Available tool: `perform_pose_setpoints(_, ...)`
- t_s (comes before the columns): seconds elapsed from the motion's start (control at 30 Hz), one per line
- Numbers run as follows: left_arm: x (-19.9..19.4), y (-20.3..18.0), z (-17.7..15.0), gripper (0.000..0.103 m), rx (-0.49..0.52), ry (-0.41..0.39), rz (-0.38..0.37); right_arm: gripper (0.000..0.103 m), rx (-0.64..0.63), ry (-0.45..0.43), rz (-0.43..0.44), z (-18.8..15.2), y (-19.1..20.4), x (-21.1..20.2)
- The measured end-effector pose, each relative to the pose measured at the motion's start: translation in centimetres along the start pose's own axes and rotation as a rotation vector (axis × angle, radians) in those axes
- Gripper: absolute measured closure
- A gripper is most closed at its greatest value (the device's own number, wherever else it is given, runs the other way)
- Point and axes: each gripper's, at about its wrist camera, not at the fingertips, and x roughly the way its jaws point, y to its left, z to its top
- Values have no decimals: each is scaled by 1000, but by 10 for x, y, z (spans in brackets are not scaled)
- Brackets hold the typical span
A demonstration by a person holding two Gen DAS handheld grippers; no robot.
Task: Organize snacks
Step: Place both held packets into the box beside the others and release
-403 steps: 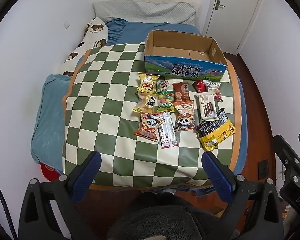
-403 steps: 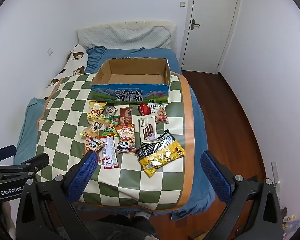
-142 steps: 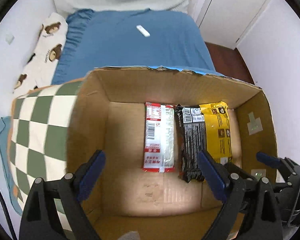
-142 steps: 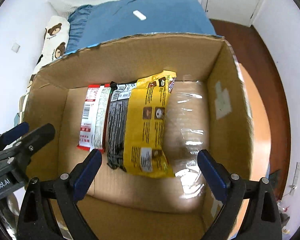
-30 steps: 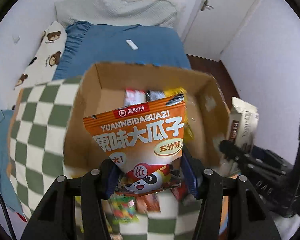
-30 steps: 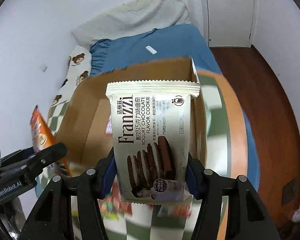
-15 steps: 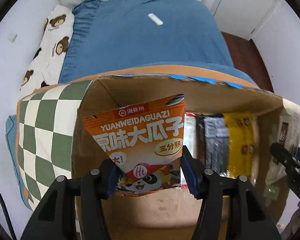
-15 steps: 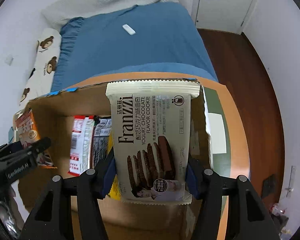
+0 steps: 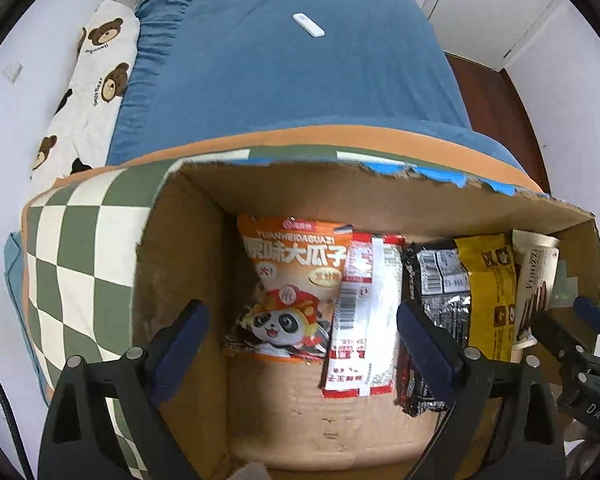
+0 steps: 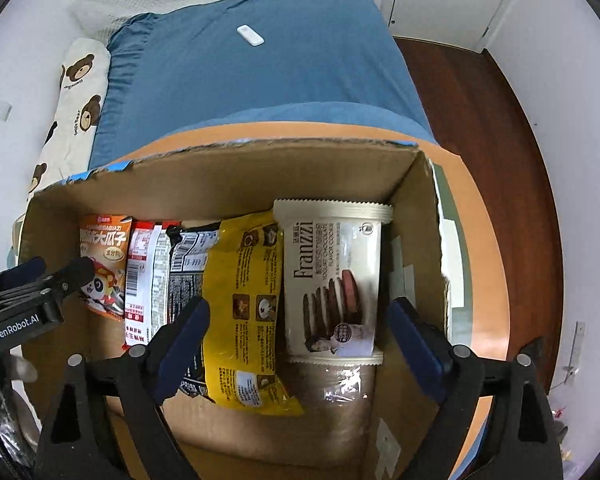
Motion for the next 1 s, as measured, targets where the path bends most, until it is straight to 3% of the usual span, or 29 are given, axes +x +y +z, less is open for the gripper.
perform_pose_setpoints(0.3, -24, -2, -33, 7, -17, -49, -24, 10, -29, -50, 5, -22, 4, -11)
perform_pose_setpoints(0.77, -118, -8, -112, 7, -22, -320, -25, 10, -69, -236, 32, -94, 13, -72)
perform_pose_setpoints(1.0, -154, -15, -151, 7, 4, -415, -20, 10, -92, -328, 44, -139, 22, -111)
